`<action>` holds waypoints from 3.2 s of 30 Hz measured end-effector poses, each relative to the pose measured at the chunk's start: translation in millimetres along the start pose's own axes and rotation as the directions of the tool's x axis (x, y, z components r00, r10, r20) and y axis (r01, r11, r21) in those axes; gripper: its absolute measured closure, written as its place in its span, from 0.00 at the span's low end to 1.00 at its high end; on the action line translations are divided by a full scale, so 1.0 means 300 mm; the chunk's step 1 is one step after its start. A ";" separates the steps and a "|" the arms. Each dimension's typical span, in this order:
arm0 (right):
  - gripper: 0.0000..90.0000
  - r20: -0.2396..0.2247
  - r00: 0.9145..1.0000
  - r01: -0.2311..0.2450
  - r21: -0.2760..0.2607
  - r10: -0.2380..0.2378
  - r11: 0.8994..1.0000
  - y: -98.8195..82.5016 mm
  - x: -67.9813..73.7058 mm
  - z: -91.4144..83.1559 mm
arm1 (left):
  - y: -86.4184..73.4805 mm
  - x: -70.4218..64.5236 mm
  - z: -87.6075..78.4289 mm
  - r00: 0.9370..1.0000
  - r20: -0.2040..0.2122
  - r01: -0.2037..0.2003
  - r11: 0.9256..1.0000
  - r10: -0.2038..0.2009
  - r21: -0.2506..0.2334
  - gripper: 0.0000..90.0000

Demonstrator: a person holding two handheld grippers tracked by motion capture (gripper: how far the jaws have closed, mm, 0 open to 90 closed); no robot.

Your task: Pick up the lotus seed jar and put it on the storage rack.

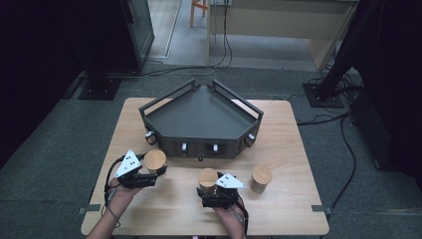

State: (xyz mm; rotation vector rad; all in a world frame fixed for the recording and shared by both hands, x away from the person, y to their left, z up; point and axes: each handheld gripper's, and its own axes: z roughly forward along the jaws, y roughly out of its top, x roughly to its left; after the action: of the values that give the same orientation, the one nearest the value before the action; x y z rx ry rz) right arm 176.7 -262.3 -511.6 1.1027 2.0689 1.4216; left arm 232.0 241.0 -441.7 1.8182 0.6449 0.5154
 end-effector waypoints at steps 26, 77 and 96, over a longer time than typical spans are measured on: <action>0.03 0.002 1.000 -0.002 -0.002 0.002 1.000 -0.002 0.003 -0.001 | 0.079 0.042 0.011 1.000 -0.003 0.011 1.000 -0.011 -0.017 0.28; 0.03 0.005 1.000 -0.004 -0.001 0.004 1.000 -0.003 0.004 -0.001 | 0.242 0.127 0.068 0.998 -0.060 0.014 0.999 -0.016 -0.035 0.28; 0.03 0.001 1.000 -0.007 -0.008 0.007 1.000 -0.006 0.001 -0.004 | 0.270 0.149 0.105 0.996 -0.079 0.031 0.999 -0.034 -0.041 0.28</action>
State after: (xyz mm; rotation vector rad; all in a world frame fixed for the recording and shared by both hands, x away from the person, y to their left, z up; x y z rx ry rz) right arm 174.8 -263.1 -512.7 1.1089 2.0590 1.4306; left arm 300.3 226.0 -373.2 1.7543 0.7127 0.5771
